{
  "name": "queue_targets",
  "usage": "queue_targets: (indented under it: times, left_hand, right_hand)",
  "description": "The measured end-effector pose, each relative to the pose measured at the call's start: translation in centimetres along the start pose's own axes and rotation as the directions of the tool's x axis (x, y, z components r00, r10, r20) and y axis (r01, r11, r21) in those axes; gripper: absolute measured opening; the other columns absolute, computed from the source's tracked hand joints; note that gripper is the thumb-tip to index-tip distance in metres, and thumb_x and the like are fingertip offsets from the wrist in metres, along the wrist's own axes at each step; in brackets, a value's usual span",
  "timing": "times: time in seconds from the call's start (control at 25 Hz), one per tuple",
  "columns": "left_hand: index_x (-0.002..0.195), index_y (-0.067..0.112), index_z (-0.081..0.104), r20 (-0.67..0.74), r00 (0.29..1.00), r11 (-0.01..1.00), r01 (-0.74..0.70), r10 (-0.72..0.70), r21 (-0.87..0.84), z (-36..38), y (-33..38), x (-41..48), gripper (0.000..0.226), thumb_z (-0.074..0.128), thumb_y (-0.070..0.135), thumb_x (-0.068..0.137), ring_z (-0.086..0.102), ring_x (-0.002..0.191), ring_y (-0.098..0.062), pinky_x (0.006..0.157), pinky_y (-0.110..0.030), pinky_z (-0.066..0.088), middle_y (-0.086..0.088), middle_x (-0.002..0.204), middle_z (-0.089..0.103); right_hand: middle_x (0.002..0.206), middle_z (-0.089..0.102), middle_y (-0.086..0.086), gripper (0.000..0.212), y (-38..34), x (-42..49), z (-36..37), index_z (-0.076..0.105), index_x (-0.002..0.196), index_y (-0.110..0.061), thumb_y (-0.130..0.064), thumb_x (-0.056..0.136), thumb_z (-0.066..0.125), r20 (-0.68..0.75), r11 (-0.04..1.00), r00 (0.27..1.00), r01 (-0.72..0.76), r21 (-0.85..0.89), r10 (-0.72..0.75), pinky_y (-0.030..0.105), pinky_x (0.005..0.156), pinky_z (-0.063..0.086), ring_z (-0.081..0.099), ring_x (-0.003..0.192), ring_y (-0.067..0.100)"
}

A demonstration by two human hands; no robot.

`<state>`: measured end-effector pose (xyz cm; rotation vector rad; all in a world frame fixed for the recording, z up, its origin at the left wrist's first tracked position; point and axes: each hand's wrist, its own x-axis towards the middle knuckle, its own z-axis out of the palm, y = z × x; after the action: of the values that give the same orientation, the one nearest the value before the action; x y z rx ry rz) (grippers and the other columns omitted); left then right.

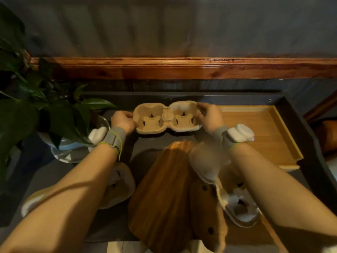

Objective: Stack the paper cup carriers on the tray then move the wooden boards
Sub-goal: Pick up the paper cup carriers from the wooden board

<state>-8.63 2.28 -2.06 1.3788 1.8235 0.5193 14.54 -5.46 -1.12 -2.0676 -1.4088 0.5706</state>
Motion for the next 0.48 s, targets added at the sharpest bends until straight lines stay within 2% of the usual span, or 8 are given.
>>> queue_targets:
  times: [0.16, 0.28, 0.4, 0.48]
  left_hand:
    - [0.122, -0.001, 0.061, 0.033, 0.999, 1.000, -0.013, 0.013, 0.015, 0.7, -1.8, -0.1, 0.045, 0.070, 0.001, 0.078, 0.060, 0.116, -0.031, 0.105, -0.041, 0.044, -0.020, 0.123, 0.066]
    - [0.126, 0.001, 0.058, 0.022, 0.996, 0.988, -0.088, 0.086, 0.124, 1.0, -1.4, -1.0, 0.045, 0.066, 0.008, 0.083, 0.056, 0.120, -0.032, 0.103, -0.038, 0.042, -0.019, 0.128, 0.062]
    - [0.141, 0.003, 0.036, 0.015, 0.984, 0.932, -0.171, 0.176, 0.320, 1.4, -0.2, -3.6, 0.058, 0.058, 0.019, 0.089, 0.036, 0.133, -0.036, 0.111, -0.041, 0.031, -0.019, 0.145, 0.041]
    - [0.145, 0.006, 0.027, 0.018, 0.969, 0.916, -0.239, 0.246, 0.322, 1.9, 0.5, -5.7, 0.061, 0.053, 0.020, 0.092, 0.027, 0.138, -0.034, 0.115, -0.041, 0.024, -0.016, 0.151, 0.030]
  right_hand:
    - [0.127, 0.062, 0.021, 0.041, 1.1, 0.3, 2.1, 0.053, 0.130, -0.008, -0.009, 0.089, 0.055, 0.037, 0.995, 0.998, -0.042, -0.085, 0.045, 0.043, 0.100, 0.047, 0.057, 0.117, 0.036]
    - [0.130, 0.060, 0.021, 0.044, 1.4, 0.2, 1.2, 0.050, 0.133, -0.008, -0.013, 0.089, 0.056, 0.099, 0.988, 0.993, -0.057, -0.145, 0.071, 0.043, 0.103, 0.045, 0.055, 0.120, 0.035]
    - [0.132, 0.057, 0.021, 0.046, 1.0, -0.4, -1.3, 0.049, 0.133, -0.006, -0.015, 0.089, 0.057, 0.064, 0.982, 0.996, -0.057, -0.182, 0.070, 0.039, 0.103, 0.041, 0.051, 0.124, 0.034]
    - [0.132, 0.058, 0.020, 0.046, 0.5, -1.6, -2.5, 0.049, 0.133, -0.007, -0.017, 0.089, 0.056, 0.084, 0.978, 0.996, -0.016, -0.207, 0.034, 0.039, 0.102, 0.041, 0.052, 0.123, 0.034]
